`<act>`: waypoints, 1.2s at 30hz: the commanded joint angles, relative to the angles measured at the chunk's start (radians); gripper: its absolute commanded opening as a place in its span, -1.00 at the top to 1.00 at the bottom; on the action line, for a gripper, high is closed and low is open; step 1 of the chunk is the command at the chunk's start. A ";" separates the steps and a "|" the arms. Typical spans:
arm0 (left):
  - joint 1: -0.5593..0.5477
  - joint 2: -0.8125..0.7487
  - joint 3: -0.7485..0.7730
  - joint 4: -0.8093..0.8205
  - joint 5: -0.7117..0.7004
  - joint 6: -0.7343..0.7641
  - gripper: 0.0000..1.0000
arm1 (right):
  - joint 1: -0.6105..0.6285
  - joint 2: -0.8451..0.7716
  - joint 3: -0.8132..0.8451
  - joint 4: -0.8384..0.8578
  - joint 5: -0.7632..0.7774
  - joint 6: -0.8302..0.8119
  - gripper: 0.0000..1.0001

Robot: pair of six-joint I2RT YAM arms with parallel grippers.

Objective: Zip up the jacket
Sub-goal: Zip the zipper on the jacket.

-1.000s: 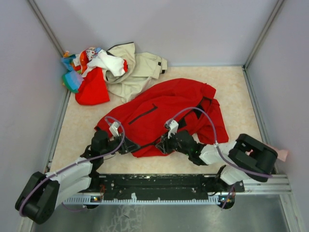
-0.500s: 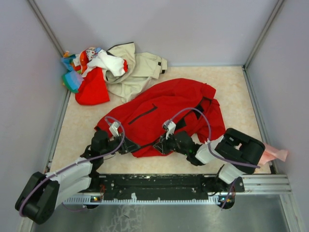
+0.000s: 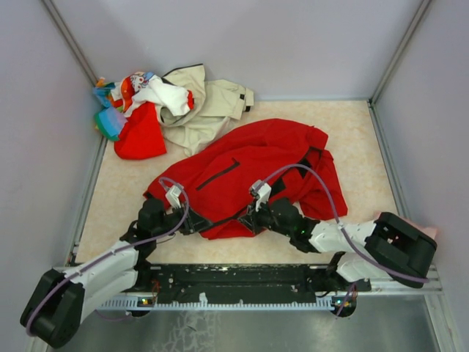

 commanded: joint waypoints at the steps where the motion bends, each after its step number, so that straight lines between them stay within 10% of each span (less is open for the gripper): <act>1: 0.003 -0.032 0.022 -0.117 -0.069 0.048 0.78 | -0.013 -0.064 0.071 -0.279 0.244 -0.088 1.00; 23: 0.003 -0.299 0.189 -0.683 -0.640 0.003 1.00 | -0.199 -0.216 0.336 -0.822 0.677 -0.056 1.00; 36: 0.005 -0.259 0.547 -0.727 -0.604 0.271 0.79 | -0.256 -0.204 0.573 -0.752 0.242 -0.208 1.00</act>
